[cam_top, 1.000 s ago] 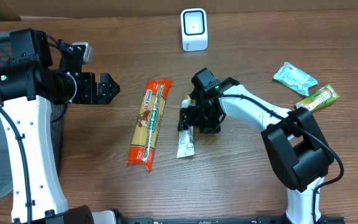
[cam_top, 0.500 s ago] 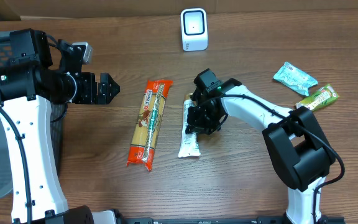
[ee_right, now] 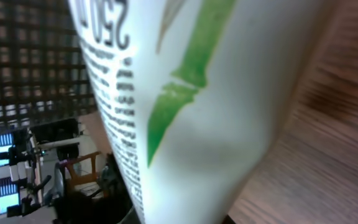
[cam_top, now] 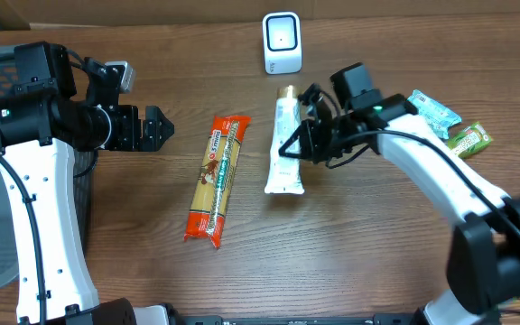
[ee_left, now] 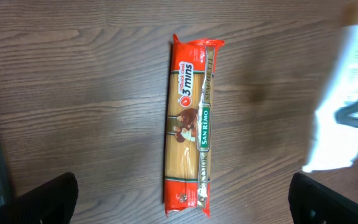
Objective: Scan the item barcode
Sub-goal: 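Raise the white tube upright in front of the white scanner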
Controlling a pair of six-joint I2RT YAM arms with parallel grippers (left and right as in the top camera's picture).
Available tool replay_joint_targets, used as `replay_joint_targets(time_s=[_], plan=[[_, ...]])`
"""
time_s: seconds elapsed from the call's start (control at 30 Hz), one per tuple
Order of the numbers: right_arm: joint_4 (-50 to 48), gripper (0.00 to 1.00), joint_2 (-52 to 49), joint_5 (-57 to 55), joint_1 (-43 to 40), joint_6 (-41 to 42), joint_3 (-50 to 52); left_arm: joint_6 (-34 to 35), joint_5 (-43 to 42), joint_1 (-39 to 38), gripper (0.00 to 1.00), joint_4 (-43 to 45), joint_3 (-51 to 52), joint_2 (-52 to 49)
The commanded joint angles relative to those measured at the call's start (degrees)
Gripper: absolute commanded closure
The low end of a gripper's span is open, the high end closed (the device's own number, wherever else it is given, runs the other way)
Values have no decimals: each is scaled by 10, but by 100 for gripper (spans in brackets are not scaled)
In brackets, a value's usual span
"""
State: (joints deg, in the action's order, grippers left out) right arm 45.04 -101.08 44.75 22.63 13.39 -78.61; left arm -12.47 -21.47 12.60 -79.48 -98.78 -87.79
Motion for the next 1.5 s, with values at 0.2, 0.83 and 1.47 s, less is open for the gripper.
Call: replay_joint_targets(time_s=[0.2,0.83,1.47], plan=[[-4,96,96,48,1,-15,-6,-13,-6,-3,0,0,-7,-1],[-17,96,232,95,1,-49,-6,-13,-6,-3,0,1,-7,-1],[-28,97,196,-119,-7,-21,-66,-13,-6,-3,0,0,-7,-1]])
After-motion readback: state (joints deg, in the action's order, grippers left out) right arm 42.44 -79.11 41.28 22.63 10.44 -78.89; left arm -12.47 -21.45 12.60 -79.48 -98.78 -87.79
